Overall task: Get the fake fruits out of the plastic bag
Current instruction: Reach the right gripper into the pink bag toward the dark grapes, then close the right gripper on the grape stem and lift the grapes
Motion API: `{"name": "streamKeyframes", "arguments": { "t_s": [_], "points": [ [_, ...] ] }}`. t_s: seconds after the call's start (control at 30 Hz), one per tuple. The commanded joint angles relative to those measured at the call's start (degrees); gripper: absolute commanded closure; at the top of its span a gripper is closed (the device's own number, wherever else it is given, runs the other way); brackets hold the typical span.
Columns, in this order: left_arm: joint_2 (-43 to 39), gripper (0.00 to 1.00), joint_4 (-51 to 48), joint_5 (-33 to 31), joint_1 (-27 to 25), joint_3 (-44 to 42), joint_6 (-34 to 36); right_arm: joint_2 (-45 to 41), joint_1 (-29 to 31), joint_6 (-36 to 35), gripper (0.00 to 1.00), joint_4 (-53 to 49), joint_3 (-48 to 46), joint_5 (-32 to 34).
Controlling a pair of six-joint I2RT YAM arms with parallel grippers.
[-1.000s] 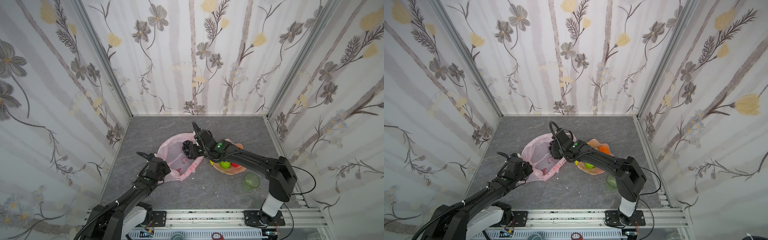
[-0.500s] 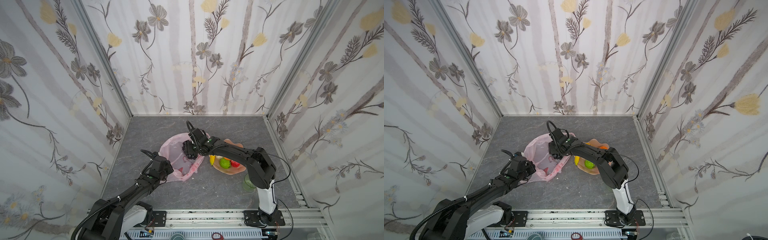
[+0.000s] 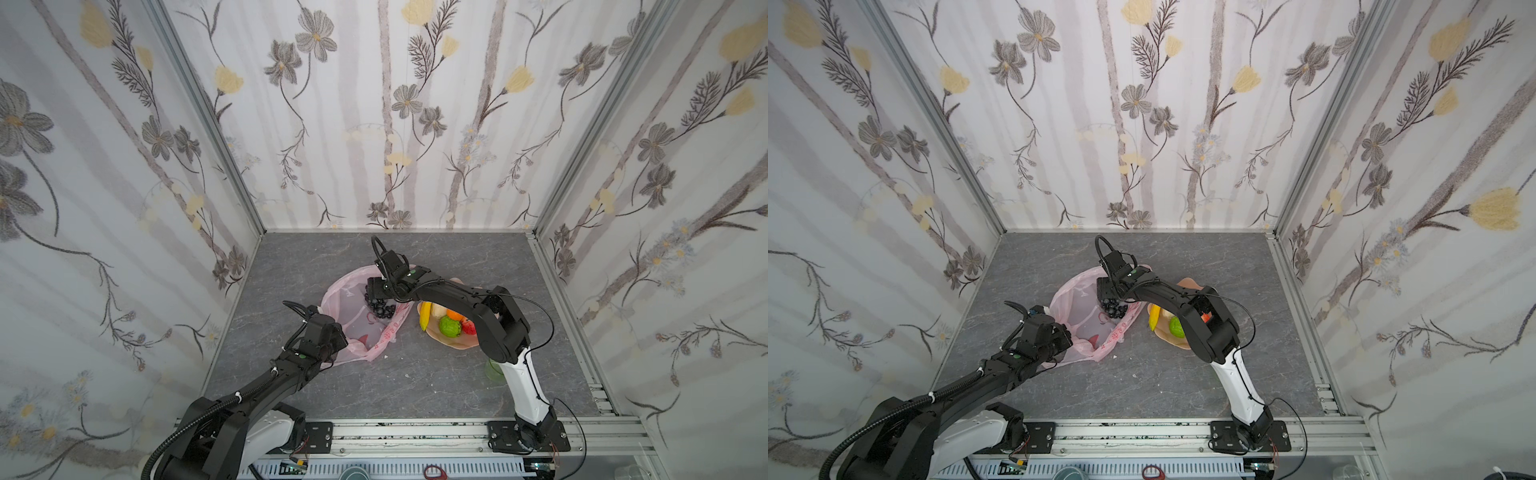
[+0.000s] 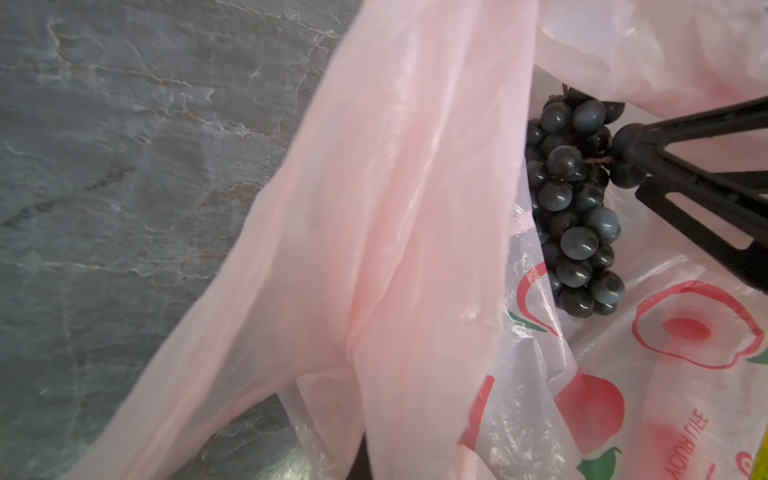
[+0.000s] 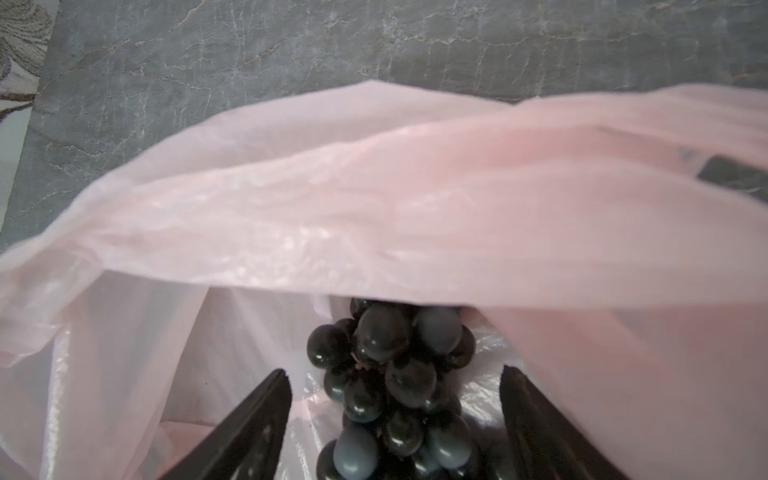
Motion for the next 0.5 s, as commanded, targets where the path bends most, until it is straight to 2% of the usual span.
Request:
{"name": "streamKeyframes", "arguments": {
  "t_s": [0.0, 0.47],
  "points": [
    [0.09, 0.94, 1.68, -0.75, -0.05, -0.26, -0.29, 1.52, -0.08, 0.50, 0.20, 0.27, 1.81, 0.12],
    [1.03, 0.94, 3.35, -0.13, -0.11, -1.29, -0.50, 8.35, 0.67, 0.40, 0.19, -3.06, 9.99, 0.91]
  ]
}}
